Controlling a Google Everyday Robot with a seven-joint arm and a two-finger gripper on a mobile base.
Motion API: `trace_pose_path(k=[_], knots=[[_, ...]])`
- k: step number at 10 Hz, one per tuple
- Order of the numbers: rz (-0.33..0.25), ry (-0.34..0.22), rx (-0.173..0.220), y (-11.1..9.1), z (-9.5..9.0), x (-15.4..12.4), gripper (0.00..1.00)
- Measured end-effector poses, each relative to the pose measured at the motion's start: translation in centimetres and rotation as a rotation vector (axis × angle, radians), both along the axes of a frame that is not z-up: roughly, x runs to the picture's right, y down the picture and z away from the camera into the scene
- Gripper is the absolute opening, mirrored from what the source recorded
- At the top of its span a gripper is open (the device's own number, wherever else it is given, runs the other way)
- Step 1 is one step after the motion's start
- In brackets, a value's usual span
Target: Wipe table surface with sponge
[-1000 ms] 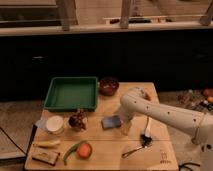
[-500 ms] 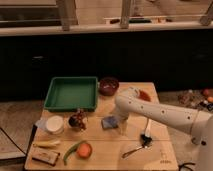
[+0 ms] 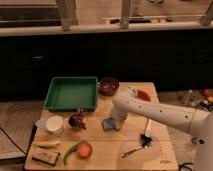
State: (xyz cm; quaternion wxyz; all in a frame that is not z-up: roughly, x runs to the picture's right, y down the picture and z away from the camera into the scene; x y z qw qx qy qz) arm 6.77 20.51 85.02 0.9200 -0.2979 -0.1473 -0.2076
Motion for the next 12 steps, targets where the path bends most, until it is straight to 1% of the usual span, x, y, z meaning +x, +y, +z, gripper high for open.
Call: trace_pose_path(k=[1,2,3,4,6,9,12], knots=[[0.001,-0.001,0.001,0.0,0.0,0.0,0.19],[0.002,-0.002,0.001,-0.1,0.0,0.1,0.08],[0.003,-0.003,0.001,-0.1,0.0,0.1,0.02],[0.004,-0.005,0.001,-0.1,0.0,0.2,0.0],[0.006,-0.006,0.002,-0.1,0.0,0.4,0.0],[0.008,-0.003,0.017,-0.4,-0.3,1.0,0.0],[0.023,0.02,0.037,-1.4,-0.5,2.5,0.0]])
